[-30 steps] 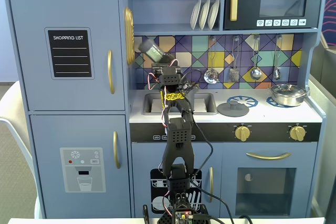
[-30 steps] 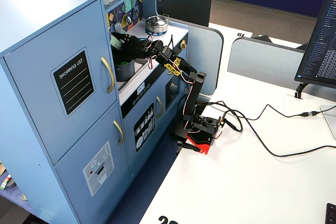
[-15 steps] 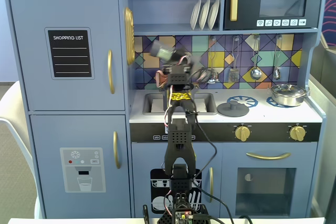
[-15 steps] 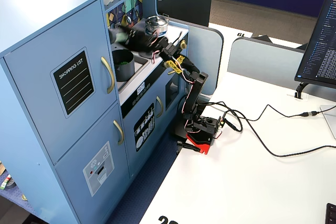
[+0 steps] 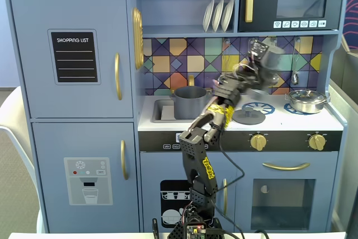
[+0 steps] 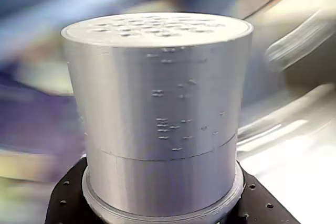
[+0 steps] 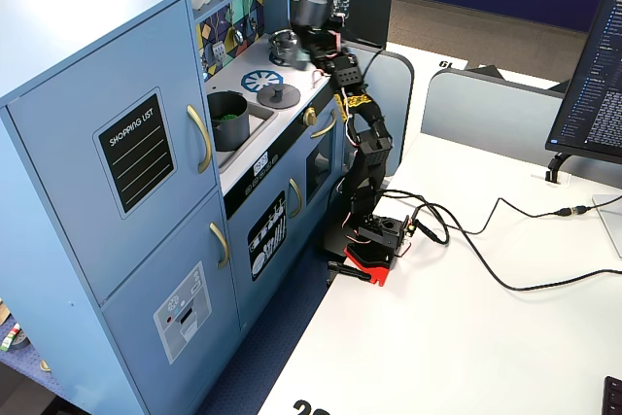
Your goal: Put salt in the gray recipient
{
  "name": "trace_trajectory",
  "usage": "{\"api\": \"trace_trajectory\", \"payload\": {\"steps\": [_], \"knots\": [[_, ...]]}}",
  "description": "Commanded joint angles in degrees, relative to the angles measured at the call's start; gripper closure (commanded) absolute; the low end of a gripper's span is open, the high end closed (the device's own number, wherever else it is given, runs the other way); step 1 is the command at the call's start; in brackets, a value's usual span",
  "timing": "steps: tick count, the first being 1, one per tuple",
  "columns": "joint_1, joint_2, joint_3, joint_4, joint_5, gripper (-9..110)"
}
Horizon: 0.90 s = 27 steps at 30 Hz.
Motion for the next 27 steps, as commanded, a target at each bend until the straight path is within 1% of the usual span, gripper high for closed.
{"api": "trace_trajectory", "payload": {"steps": [1,12,19,27], "knots": [[3.78,-1.23,2.46,-12.04,-10.11,101],[4.22,-11.87,2.99,-20.57,-11.34,101],[3.96,-16.17,2.9,-22.41,-9.67,101],[2.81,-17.23,4.92,-24.61,-9.4,101]]}}
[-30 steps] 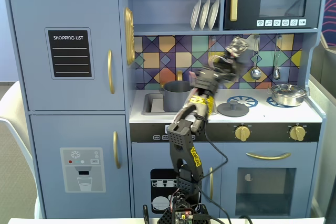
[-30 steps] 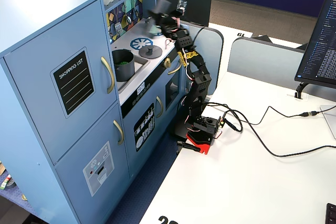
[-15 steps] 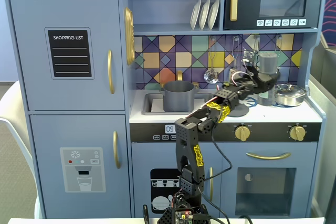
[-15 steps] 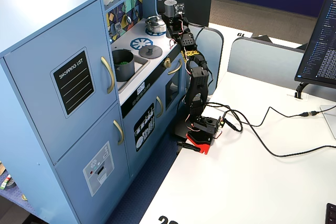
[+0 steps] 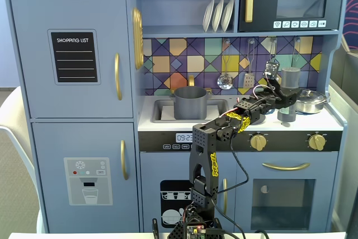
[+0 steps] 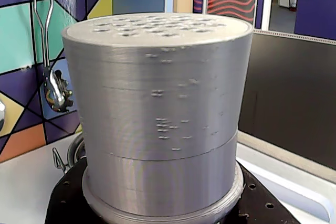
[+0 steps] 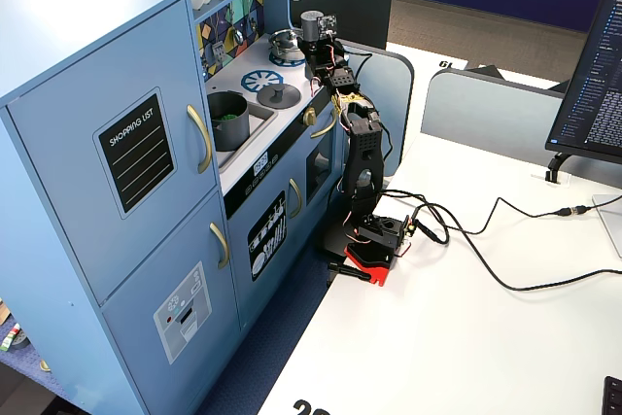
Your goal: Put salt in the gray recipient
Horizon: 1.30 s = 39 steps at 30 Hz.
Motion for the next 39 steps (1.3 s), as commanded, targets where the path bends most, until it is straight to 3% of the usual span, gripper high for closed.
{"api": "trace_trajectory", "payload": {"steps": [1,15,16,21,26,33,39], "knots": [[-0.62,0.88,-0.09,-2.81,0.62,101],[-1.49,0.26,3.87,-7.21,1.41,101],[-1.41,0.26,3.87,-7.21,1.49,98],[-0.44,0.35,3.87,-7.73,0.97,57],[0.7,3.87,4.39,-5.36,0.35,44],[3.34,26.54,15.21,12.83,-1.14,60],[-4.57,47.11,19.16,43.59,-2.2,101]]}}
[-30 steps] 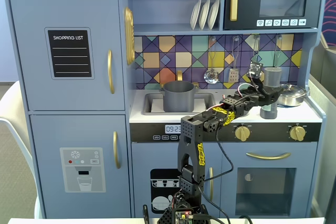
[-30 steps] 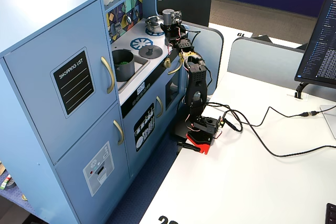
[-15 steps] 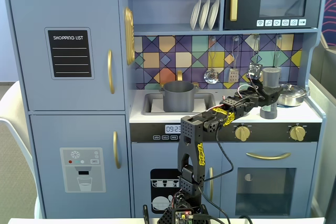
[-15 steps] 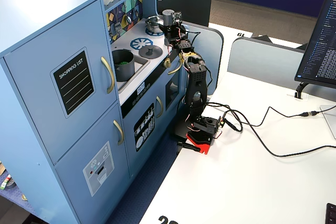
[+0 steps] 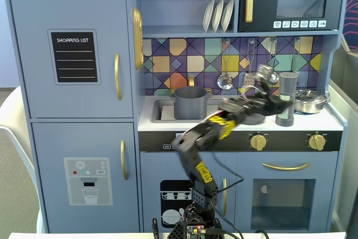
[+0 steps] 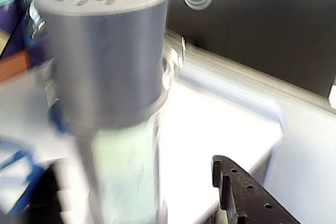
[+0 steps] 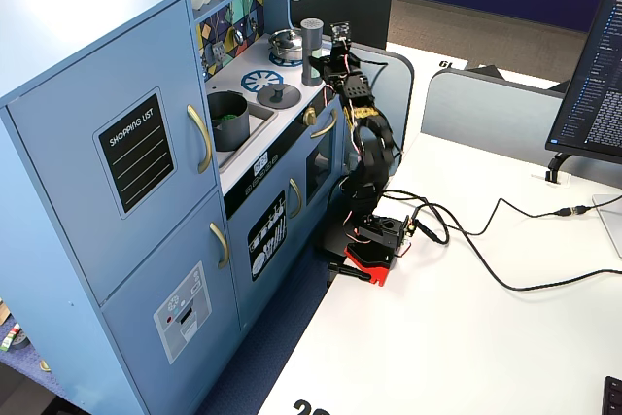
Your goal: Put salt in the gray recipient
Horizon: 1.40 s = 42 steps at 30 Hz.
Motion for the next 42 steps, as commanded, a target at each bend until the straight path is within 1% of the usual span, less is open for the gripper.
{"api": "trace_trajectory", "payload": {"steps": [1,4,8,11,15,17,21,25,34,42], "knots": [[-8.96,16.0,-0.35,22.76,-1.67,101],[-20.92,21.8,4.57,32.08,-2.55,101],[-34.54,27.51,18.81,34.1,-6.24,101],[-39.99,30.59,31.38,33.49,-10.11,101],[-46.14,37.71,44.38,34.1,-4.92,101],[-48.43,41.92,49.22,35.51,-4.75,101],[-50.89,48.69,55.72,38.5,-4.48,101],[-50.98,53.26,60.29,41.22,-3.87,101],[-50.8,59.24,68.2,48.16,-0.35,101],[-50.1,59.33,73.3,46.14,-0.62,100]]}}
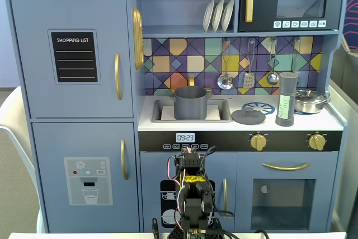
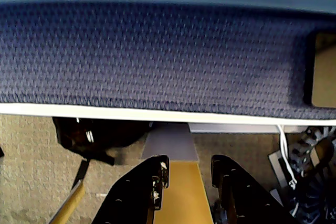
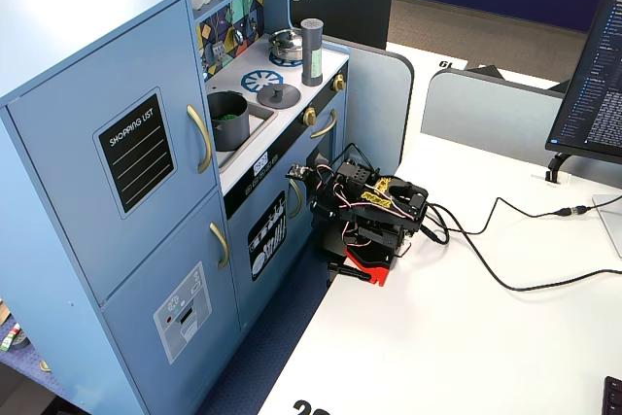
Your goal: Put salt in the gray recipient
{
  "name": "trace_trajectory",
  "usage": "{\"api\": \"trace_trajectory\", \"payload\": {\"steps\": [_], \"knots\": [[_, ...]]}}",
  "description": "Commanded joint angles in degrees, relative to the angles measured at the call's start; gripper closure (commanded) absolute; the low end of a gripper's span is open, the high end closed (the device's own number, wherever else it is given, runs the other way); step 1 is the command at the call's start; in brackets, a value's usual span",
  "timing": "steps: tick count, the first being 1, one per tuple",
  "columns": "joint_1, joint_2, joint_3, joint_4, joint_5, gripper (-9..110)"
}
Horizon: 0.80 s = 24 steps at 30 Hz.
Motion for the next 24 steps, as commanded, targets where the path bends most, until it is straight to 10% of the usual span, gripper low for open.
{"api": "trace_trajectory", "payload": {"steps": [1,24], "knots": [[0.26,0.26,-0.44,-0.88,0.26,100],[0.35,0.26,-0.44,-0.53,-2.02,96]]}}
